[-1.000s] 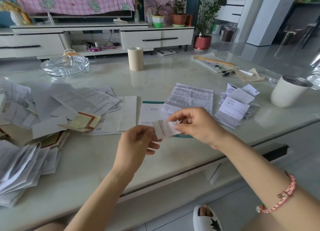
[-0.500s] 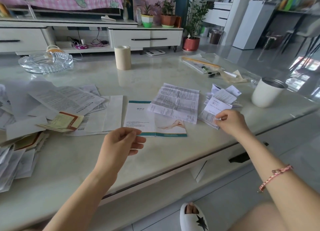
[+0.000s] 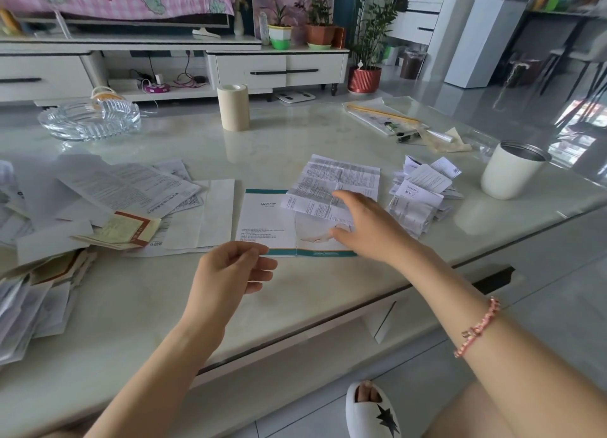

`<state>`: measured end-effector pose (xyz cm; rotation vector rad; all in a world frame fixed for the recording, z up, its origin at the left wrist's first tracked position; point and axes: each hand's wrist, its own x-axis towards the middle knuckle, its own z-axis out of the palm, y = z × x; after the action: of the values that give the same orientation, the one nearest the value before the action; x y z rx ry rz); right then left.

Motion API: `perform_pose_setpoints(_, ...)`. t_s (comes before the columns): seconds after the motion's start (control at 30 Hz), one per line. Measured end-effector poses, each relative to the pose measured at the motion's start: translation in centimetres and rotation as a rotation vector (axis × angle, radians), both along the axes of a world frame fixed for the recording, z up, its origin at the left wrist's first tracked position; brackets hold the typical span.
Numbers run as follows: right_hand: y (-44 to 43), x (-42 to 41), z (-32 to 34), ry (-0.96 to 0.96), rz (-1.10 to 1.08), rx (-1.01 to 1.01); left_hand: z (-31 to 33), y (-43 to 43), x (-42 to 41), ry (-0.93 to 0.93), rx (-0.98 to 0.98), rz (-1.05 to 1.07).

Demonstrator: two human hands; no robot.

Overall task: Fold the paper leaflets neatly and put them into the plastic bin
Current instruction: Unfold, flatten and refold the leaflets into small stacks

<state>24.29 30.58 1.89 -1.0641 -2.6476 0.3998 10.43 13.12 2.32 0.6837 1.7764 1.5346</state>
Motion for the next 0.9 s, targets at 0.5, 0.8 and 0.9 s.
perform_pose_setpoints(0.5, -3.7, -4.2, 2.5, 0.048, -0.071, 0.317, -0.1, 0.4, -0.5, -0.088, 0.024, -0.092)
perform_pose_setpoints(0.8, -10.5, -4.4, 3.0, 0.38, 0.335, -0.465, 0.4, 0.1, -2.6, -0.445, 0.114, 0.03)
perform_pose_setpoints(0.9, -6.3, -4.0, 2.2, 0.505, 0.06, -0.442, 0.1, -0.4, -3.4, -0.283, 0.036, 0.163)
